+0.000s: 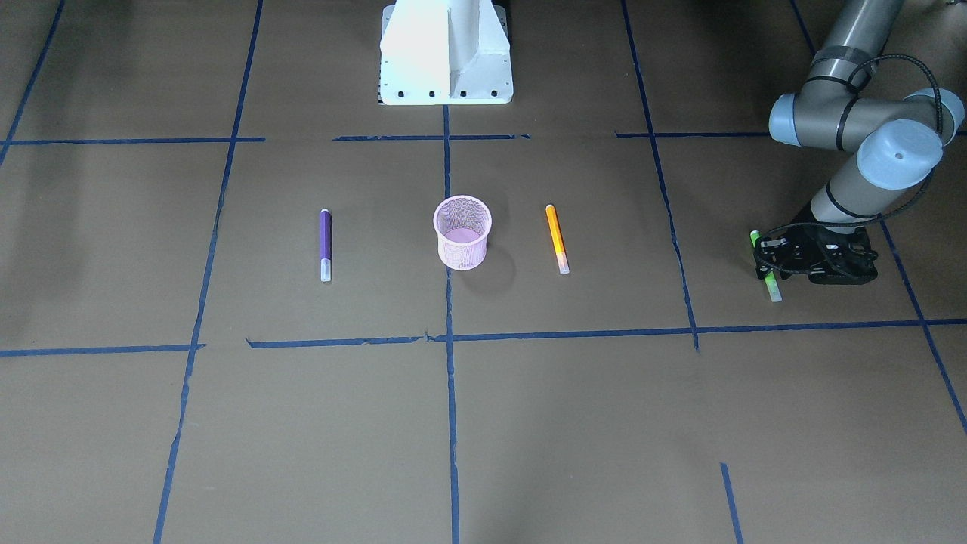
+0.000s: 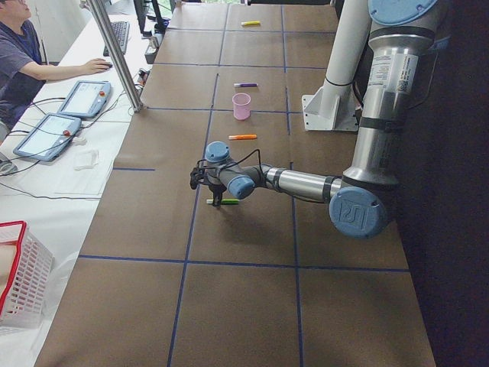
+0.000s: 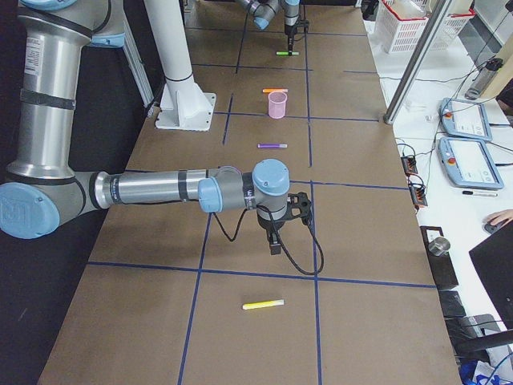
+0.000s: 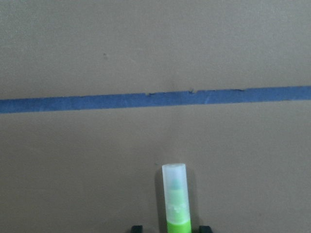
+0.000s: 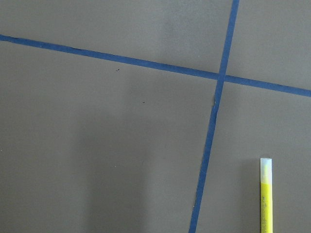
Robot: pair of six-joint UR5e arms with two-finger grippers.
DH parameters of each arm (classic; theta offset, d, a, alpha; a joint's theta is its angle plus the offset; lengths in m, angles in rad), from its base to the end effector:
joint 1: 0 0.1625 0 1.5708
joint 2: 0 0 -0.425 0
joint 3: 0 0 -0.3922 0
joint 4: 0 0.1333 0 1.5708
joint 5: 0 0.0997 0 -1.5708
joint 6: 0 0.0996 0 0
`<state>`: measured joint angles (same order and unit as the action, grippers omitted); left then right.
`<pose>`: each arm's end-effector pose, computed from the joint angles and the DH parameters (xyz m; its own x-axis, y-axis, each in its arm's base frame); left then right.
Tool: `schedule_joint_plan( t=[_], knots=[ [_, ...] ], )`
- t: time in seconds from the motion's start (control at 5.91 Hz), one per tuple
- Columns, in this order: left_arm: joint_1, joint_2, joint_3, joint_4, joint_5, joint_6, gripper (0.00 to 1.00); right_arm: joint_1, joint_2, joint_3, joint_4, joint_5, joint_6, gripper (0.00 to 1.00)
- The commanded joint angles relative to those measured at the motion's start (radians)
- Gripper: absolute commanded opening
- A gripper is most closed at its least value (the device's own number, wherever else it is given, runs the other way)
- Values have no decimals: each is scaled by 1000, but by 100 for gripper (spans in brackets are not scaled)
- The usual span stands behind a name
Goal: Collect pens into pen holder
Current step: 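Lower the left gripper onto the green highlighter and grasp it upright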
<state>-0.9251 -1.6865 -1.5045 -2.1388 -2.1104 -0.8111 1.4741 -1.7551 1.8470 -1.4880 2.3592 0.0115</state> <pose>0.2783 -0.5059 0.5772 0.7044 0.0470 -0.7083 0.0291 0.9951 0.0950 0.0215 -0.4271 0.5961 0.6908 -0.1795 0.7004 0.0871 0.9823 0.1658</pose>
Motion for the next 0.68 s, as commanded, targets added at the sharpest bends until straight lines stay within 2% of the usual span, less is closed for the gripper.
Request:
schedule_joint_plan(
  t=[0.0,0.17,0.34,0.51],
  knots=[
    [0,-1,-13,-1,1,1,0,0,-3,0,0,0,1,100],
    [-3,-25,-20,-3,10,3,0,0,-1,0,0,0,1,100],
    [-3,-65,-61,-4,130,13,0,0,0,5,2,0,1,100],
    [-1,-123,-103,-10,207,21,0,0,0,8,2,8,-1,100]
  ],
)
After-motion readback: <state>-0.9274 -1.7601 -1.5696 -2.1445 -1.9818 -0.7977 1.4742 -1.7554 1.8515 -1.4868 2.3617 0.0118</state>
